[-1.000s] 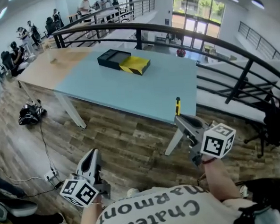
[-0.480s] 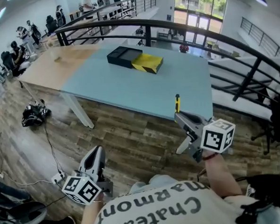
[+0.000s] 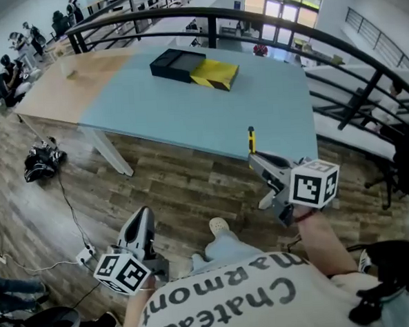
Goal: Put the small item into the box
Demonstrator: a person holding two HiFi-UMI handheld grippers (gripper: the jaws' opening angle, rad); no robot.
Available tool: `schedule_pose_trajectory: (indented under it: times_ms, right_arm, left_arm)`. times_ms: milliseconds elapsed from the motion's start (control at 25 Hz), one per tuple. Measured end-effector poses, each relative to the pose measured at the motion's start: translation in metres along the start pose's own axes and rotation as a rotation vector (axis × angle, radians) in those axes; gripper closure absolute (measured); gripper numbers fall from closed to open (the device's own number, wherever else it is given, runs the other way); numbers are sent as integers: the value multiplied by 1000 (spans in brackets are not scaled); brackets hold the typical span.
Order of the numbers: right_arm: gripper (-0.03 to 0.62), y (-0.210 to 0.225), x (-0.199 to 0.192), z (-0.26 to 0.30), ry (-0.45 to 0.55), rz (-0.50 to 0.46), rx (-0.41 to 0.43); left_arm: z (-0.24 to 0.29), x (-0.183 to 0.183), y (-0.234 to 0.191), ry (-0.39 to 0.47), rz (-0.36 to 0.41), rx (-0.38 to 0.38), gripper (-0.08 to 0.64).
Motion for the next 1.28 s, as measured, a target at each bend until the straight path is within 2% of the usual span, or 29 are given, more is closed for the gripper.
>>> schedule_pose_trajectory:
  times_ms: [440,800,1080,1280]
  right_arm:
    - [541,20,47,70,-25,-31,-24]
    - [541,76,79,135,-46,-20,-15]
    - [541,126,119,175,-29,-15,-16]
    - [541,157,129,195,-33,-23,-13]
  left_arm:
    - [55,35,-40,-3,20,-1,557]
    - [136,45,-73,-22,-12,13,558]
    - [208,64,-90,-18,1,-4,557]
    - [247,63,-98,-15,6,-10,557]
Point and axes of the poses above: the fingertips, and each gripper's own axes: z forward along the fingers, y to its right, x out of its top, the point moved 1 cm from there along -z, backward along the fingers, and after that the axes turned 7 degrees about -x, right-handed, at the moved point
